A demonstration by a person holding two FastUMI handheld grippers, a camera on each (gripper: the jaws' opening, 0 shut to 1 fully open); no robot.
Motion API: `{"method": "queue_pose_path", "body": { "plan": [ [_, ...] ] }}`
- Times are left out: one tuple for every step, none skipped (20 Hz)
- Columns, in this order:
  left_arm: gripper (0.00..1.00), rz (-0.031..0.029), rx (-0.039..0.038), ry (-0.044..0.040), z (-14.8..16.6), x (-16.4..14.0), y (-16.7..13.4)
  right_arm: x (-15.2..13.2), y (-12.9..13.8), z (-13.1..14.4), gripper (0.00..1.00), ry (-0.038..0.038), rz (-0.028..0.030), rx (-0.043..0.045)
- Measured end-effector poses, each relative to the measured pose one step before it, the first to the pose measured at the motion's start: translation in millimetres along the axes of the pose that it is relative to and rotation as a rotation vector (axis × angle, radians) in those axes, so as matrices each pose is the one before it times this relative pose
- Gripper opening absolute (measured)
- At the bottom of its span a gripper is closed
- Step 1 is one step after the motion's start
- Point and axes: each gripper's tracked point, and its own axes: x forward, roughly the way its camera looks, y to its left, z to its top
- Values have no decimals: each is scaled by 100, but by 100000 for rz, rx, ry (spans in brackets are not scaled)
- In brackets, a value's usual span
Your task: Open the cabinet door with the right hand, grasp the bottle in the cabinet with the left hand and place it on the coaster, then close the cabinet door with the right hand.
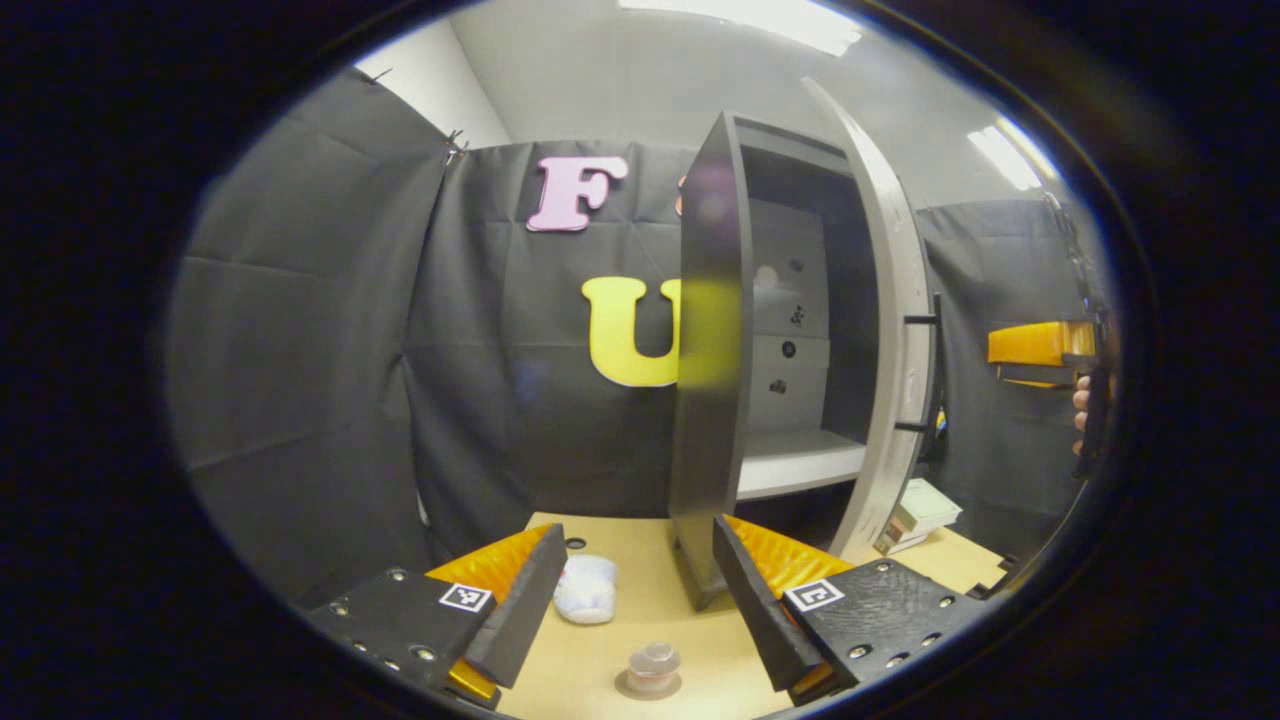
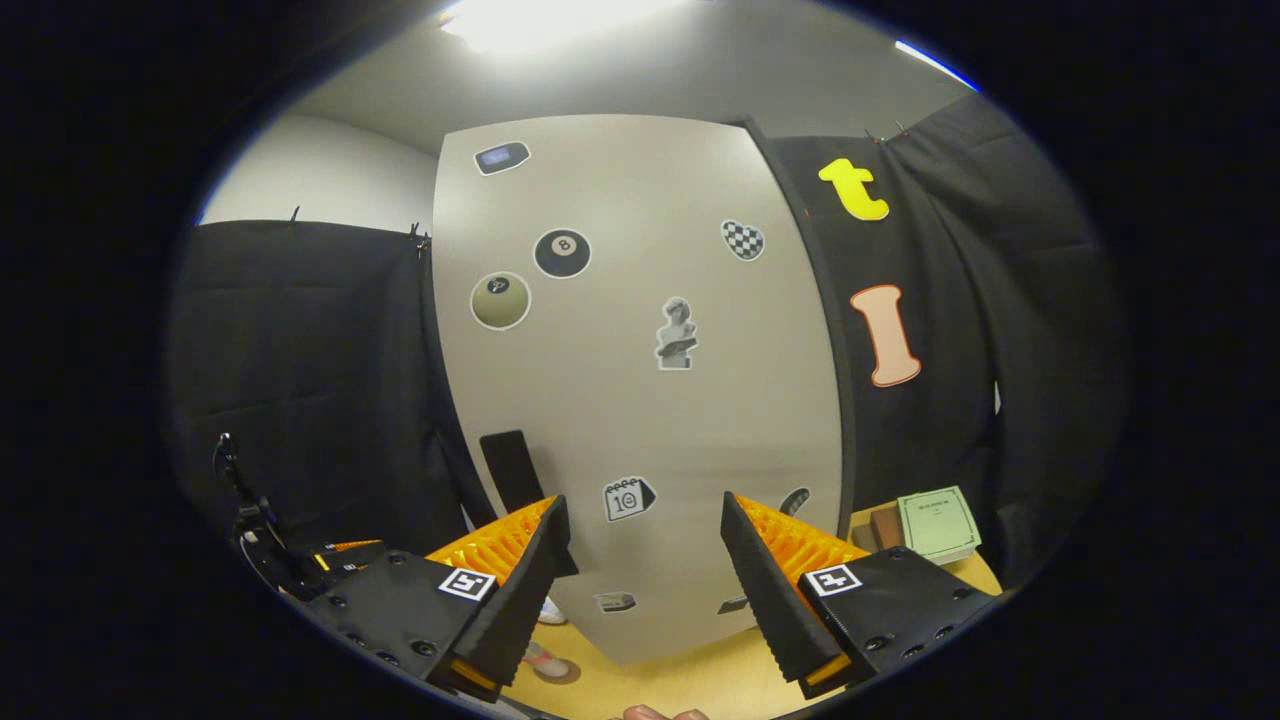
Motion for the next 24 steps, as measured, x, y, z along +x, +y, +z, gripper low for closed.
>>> {"method": "queue_pose_path", "body": {
  "plan": [
    [90,-116,-535,-844,813,-287,-730,-771,-1202,203,96,-789,-1666,-1007],
    [91,94,-535,-1305,873,296,-1285,-654,-1156,141,96,-516,-851,-706],
    [90,378,-152,-741,714,524,-1253,-554,-1278,25,96,3,-853,-769],
    [90,1290,285,-484,490,739,-756,-485,-1380,20,96,146,-941,-934],
    [89,995,421,-487,483,29,-607,-600,-1451,84,96,-171,-925,-1221],
    [89,1164,580,-576,497,-186,-652,-695,-1522,140,96,-497,-1219,-1313],
    [89,1377,649,-732,645,-311,-577,-597,-1634,150,96,-540,-1327,-1324],
    [89,866,516,-841,539,-597,-698,-599,-1452,-52,96,-266,-1489,-1145],
    [89,-164,119,-922,651,-525,-930,-566,-1416,-80,96,-16,-1058,-816],
    [89,-812,180,-1198,564,-363,-1111,-626,-1422,-109,96,156,-879,-386],
    [89,-888,-141,-373,555,-242,-1103,-653,-1251,-138,96,103,-419,175],
    [89,-701,22,534,98,-79,-1164,-634,-1091,-208,96,-53,-246,86],
    [89,335,462,-21,194,-306,-1019,-779,-1277,-185,96,-99,-663,-332],
    [89,1030,483,-226,290,-360,-888,-711,-1385,-214,96,71,-1064,-1024],
    [89,1008,-72,-361,279,-601,-849,-744,-1417,-262,96,71,-1423,-1525],
    [89,473,-576,-371,14,-485,-1131,-815,-1532,-283,96,-235,-1861,-1621],
    [89,402,-860,22,82,-574,-1134,-630,-1435,-304,96,65,-2048,-1310],
    [89,244,-1372,-33,-152,-481,-1242,-578,-1208,-191,100,-191,-1440,-635],
    [89,-568,-1981,129,30,-393,-1177,-414,-1005,-280,96,180,-1245,209],
    [90,-687,-2421,35,-53,-330,-786,-337,-792,-380,96,818,-649,574],
    [90,322,-3150,-338,-42,-385,-561,-318,-771,-265,96,396,-1155,493],
    [90,-583,-2306,95,-215,-352,-597,-228,-677,-145,96,-452,-1449,-24],
    [90,83,-1416,691,-366,-214,-411,-50,-424,-235,96,-401,-1502,-232],
    [90,261,-226,1184,-528,-174,-200,-11,-87,-219,96,-87,-524,42]
  ]
}}
